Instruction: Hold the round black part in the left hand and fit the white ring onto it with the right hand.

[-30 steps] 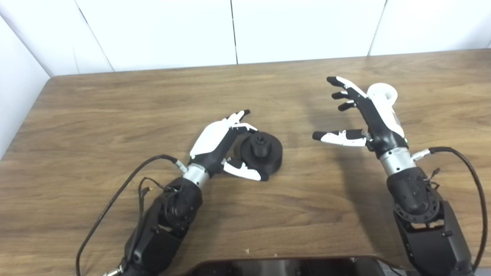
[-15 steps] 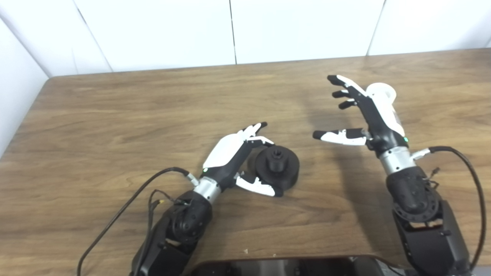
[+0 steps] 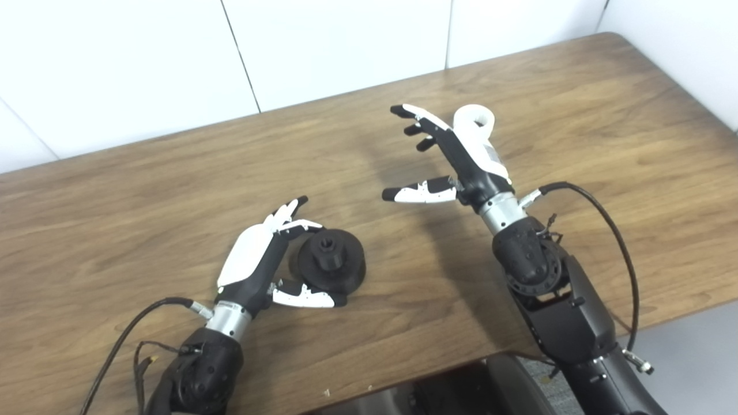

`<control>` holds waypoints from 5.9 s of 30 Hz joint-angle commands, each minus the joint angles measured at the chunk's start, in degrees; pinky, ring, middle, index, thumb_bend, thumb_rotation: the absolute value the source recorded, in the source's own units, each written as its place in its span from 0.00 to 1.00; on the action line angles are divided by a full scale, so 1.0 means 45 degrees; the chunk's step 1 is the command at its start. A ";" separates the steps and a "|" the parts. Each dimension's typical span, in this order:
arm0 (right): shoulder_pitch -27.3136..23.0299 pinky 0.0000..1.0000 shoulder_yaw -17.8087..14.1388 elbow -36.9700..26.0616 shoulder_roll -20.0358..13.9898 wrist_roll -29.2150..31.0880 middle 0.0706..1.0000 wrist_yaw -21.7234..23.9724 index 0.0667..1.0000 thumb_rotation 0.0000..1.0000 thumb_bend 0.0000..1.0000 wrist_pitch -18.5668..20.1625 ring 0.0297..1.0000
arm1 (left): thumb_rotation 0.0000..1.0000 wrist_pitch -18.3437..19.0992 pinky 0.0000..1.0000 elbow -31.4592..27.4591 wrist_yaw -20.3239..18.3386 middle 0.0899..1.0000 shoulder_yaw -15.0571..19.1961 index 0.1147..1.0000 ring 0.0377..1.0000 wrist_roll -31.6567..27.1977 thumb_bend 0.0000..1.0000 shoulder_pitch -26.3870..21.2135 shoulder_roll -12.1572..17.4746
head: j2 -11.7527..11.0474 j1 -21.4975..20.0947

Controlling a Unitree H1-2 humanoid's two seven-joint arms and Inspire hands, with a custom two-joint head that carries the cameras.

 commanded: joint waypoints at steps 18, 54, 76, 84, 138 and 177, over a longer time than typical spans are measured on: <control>-0.3996 0.79 -0.0174 0.1766 -0.3217 -0.4321 1.00 0.1868 0.84 0.50 0.92 0.3357 0.96 | 0.36 -0.0092 1.00 -0.0028 -0.0427 1.00 0.0363 0.55 1.00 -0.0033 0.98 -0.0331 0.0110 | -0.0141 -0.0409; -0.4748 0.91 0.1101 0.3995 -0.4771 -0.2973 1.00 0.4366 0.92 0.65 1.00 0.4565 1.00 | 0.36 -0.0040 1.00 -0.0126 -0.0424 1.00 0.0463 0.55 1.00 0.0183 0.96 -0.0238 0.0107 | -0.0041 0.0117; -0.4679 0.87 0.1654 0.4514 -0.4495 -0.2940 1.00 0.3844 0.81 0.39 0.92 0.4312 0.99 | 0.38 -0.0094 1.00 -0.0240 -0.0482 1.00 0.0506 0.55 1.00 0.0084 0.96 -0.0230 0.0140 | 0.0087 0.0292; -0.4670 0.86 0.1709 0.4804 -0.4414 -0.2885 1.00 0.3168 0.70 0.30 0.85 0.4101 0.96 | 0.36 -0.0105 1.00 -0.0321 -0.0551 1.00 0.0596 0.55 1.00 -0.0002 0.95 -0.0233 0.0164 | 0.0131 0.0356; -0.4435 0.85 0.1596 0.5530 -0.3777 -0.2010 0.85 -0.0063 0.45 0.14 0.52 0.3108 0.84 | 0.32 0.0203 1.00 -0.0579 -0.0734 1.00 0.0672 0.55 1.00 0.0234 0.91 -0.0211 -0.0020 | 0.0490 0.0794; -0.4171 0.93 -0.0010 0.1438 -0.4446 -0.1462 0.87 0.0699 0.45 0.14 0.52 0.2805 0.85 | 0.33 0.1005 1.00 -0.0620 -0.0845 1.00 0.0453 0.55 1.00 0.0683 0.95 -0.0725 -0.0581 | 0.1088 0.3073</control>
